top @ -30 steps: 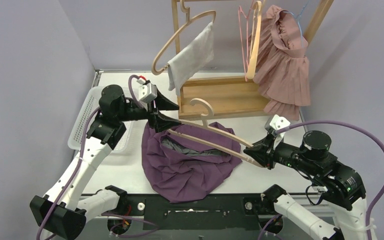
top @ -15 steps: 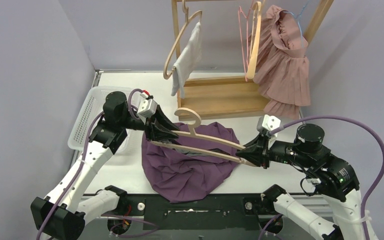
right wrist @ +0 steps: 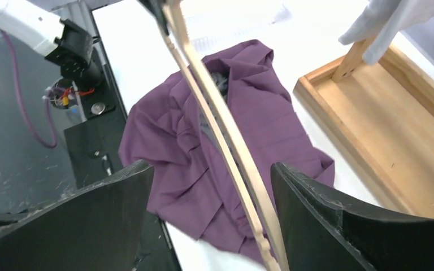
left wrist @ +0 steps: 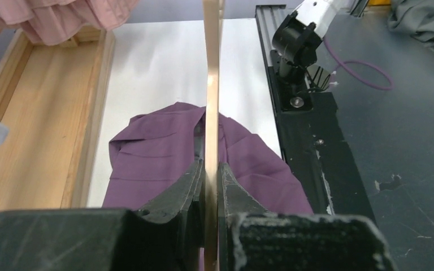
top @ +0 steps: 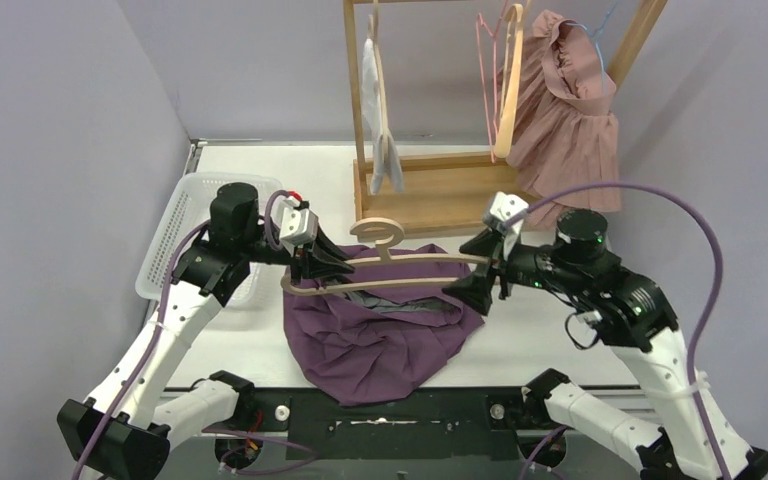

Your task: Place the skirt on the hanger

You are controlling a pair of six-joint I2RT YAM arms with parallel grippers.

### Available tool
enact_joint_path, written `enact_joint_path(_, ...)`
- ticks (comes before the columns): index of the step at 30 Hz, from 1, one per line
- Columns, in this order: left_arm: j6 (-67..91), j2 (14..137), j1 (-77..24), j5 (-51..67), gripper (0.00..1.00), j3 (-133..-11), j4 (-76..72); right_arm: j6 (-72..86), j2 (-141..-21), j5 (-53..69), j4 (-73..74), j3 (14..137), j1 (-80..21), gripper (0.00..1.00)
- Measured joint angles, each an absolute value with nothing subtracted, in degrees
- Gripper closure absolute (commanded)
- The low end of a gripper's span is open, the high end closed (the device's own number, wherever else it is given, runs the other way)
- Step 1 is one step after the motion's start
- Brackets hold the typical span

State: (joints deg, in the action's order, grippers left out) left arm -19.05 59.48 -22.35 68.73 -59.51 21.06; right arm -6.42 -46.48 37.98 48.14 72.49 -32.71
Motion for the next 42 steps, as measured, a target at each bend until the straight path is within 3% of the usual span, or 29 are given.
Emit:
enact_joint_path(8, -22.31, 60.25, -22.46, 65.32, 1.00, -60.18, 24.71, -7.11, -61.06, 39.31, 33.54, 72.79, -37.01, 0.28)
enact_joint_path(16, -23.20, 60.25, -22.70, 64.31, 1.00, -60.18, 26.59, -8.32, -68.05, 44.18, 24.34, 70.78, -41.45, 0.70)
enact_joint_path(19, -23.20, 60.25, -22.79, 63.96, 1.00, -60.18, 26.74, -7.73, -67.81, 46.09, 20.93, 69.06, -41.47, 0.76)
enact_joint_path(24, -22.85, 60.25, -22.79, 64.12, 1.00, -60.18, 26.79, -6.92, -67.79, 47.88, 17.98, 67.96, -41.85, 0.78)
enact_joint_path(26, -22.04, 60.23, -22.79, 64.42, 1.00, -60.18, 26.48, -6.85, -67.83, 48.25, 17.32, 67.94, -42.06, 0.93)
enact_joint_path(28, -21.17, 60.16, -22.76, 64.42, 0.83, -60.16, 25.87, -6.98, -67.90, 49.25, 16.78, 67.94, -42.26, 1.00)
enact_joint_path(29, -20.18, 60.01, -22.72, 64.27, 0.73, -60.07, 25.43, -7.01, -67.90, 49.45, 16.64, 67.94, -42.26, 1.00)
enact_joint_path(31, -17.39, 59.11, -22.74, 62.61, 0.67, -59.02, 22.76, -7.09, -67.88, 49.17, 16.38, 67.77, -42.39, 1.00)
enact_joint_path(36, -5.58, 53.52, -22.85, 52.27, 0.65, -52.45, 12.97, -7.62, -65.76, 43.88, 17.85, 64.66, -42.46, 1.00)
enact_joint_path(42, 13.58, 49.28, -22.94, 30.83, 0.59, -44.86, 9.37, -7.44, -52.12, 35.18, 24.69, 59.11, -42.37, 1.00)
